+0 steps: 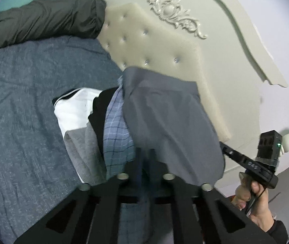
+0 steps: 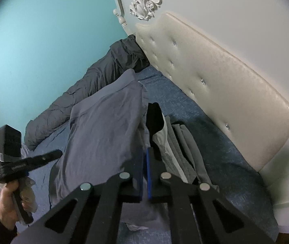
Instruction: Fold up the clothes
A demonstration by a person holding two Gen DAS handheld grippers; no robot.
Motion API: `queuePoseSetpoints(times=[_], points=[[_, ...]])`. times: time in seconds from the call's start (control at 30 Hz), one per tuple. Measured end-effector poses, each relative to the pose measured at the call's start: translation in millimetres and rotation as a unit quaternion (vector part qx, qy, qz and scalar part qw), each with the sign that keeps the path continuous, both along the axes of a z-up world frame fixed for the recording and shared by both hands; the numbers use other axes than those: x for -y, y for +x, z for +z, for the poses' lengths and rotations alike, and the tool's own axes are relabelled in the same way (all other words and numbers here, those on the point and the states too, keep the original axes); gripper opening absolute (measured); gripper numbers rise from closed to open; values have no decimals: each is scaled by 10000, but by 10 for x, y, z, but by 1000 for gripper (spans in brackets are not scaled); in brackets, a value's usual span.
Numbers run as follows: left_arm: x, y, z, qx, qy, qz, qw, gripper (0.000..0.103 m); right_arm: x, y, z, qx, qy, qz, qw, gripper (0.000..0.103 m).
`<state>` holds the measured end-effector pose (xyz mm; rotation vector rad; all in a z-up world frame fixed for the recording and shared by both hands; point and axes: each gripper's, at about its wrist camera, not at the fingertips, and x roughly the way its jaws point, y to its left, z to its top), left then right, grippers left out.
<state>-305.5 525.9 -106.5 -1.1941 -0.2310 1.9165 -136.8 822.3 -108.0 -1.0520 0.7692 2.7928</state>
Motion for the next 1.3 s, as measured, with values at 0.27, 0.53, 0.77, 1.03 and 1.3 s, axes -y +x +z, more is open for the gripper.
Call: queuePoseSetpoints(times=[0.27,0.53,0.77,1.03,1.3], points=[[132,-47,-73,-37,21,156,9999,0,-120,76,13,-221,-25,-253,9994,2],[174,-71,-9,-49,186,259,9995,0,-99,105,-2,-285,-27,-343,9990,2],[-1,-164,40,-52,166,267,9995,8,-129,120,-7,-309,-128,-392,9987,2],[-174,-256,-80,90,191,160,9996,27,-80,109,-39,-295,-51,-259,9992,2],[-125,-303,-112,15,202,165,9997,3,-117,121,-73,-366,-71,-240,9990,2]])
